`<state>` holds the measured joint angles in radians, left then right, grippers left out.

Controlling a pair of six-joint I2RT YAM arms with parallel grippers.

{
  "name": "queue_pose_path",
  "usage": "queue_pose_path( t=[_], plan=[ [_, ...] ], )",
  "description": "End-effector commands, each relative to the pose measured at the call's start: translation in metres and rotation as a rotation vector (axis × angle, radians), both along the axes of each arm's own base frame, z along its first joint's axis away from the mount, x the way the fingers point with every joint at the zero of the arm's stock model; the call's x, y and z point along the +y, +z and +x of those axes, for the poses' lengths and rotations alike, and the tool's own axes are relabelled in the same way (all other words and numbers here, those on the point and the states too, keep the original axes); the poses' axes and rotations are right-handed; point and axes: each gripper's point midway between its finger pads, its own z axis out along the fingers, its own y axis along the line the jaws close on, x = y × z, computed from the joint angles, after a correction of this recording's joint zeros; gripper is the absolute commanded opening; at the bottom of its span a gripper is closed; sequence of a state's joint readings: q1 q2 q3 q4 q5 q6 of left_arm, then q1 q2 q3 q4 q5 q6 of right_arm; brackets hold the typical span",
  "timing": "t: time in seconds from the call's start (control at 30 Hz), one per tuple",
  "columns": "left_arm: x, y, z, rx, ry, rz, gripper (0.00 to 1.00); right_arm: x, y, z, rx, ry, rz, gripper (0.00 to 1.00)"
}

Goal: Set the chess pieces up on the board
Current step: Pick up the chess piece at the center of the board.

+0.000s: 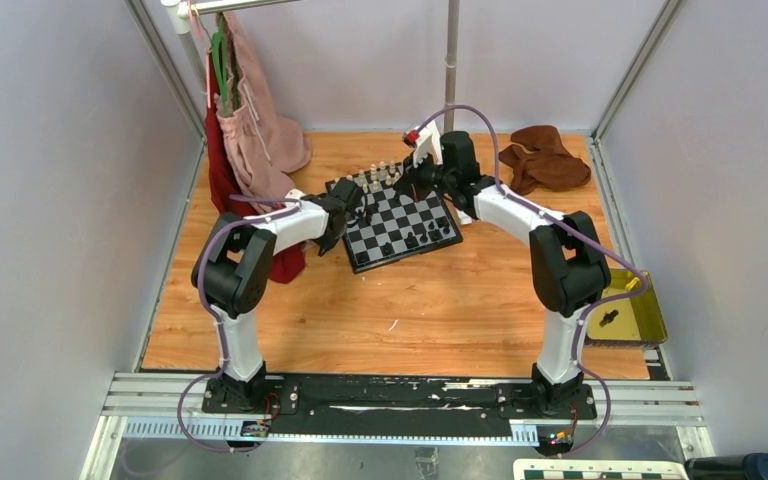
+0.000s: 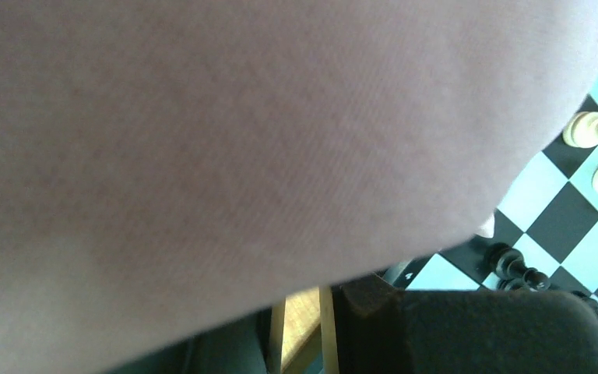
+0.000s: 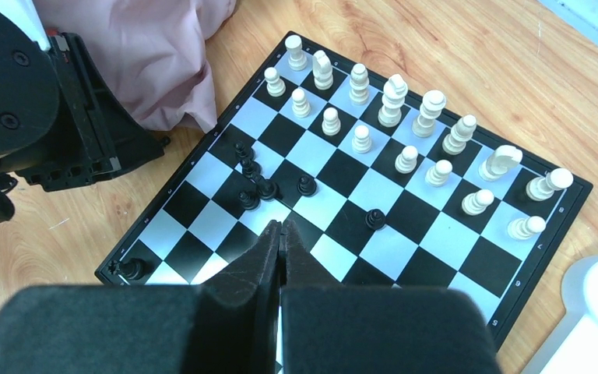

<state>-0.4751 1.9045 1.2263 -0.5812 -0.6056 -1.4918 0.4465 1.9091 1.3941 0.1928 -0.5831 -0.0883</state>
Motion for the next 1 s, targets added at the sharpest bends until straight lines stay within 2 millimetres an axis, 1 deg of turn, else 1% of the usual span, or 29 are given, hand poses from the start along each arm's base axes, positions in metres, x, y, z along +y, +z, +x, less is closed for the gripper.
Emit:
queue_pose_path(
  t=[0.0, 0.2, 0.4, 0.47, 0.53, 0.57, 0.7, 0.83, 0.9, 0.97],
  plan=[
    [0.009, 0.012, -0.007, -0.002, -0.024, 0.031, 0.00, -0.007, 0.012, -0.002, -0.021, -0.011, 0.024, 0.00],
    [0.012, 0.022, -0.014, -0.015, -0.045, 0.040, 0.00, -0.011, 0.014, -0.007, -0.027, -0.019, 0.018, 0.00],
    [0.009, 0.048, -0.016, -0.055, -0.113, 0.064, 0.00, -0.015, 0.020, -0.011, -0.035, -0.027, 0.016, 0.00],
    [0.007, 0.059, -0.017, -0.067, -0.155, 0.074, 0.00, -0.017, 0.026, -0.013, -0.038, -0.036, 0.021, 0.00],
    [0.005, 0.070, -0.018, -0.085, -0.207, 0.074, 0.00, -0.018, 0.027, -0.016, -0.027, -0.047, 0.024, 0.00],
    [0.003, 0.071, -0.018, -0.091, -0.232, 0.069, 0.00, -0.019, 0.028, -0.018, -0.021, -0.050, 0.027, 0.00],
    [-0.011, 0.092, -0.021, -0.188, -0.351, 0.006, 0.00, -0.022, 0.031, -0.030, 0.011, -0.058, 0.050, 0.00],
    [-0.029, 0.110, -0.025, -0.272, -0.538, -0.027, 0.00, -0.025, 0.035, -0.045, 0.051, -0.057, 0.080, 0.00],
    [-0.036, 0.120, -0.029, -0.298, -0.613, -0.024, 0.00, -0.025, 0.040, -0.052, 0.063, -0.053, 0.095, 0.00],
    [-0.047, 0.131, -0.031, -0.345, -0.699, -0.032, 0.00, -0.025, 0.047, -0.058, 0.067, -0.047, 0.112, 0.00]
  ],
)
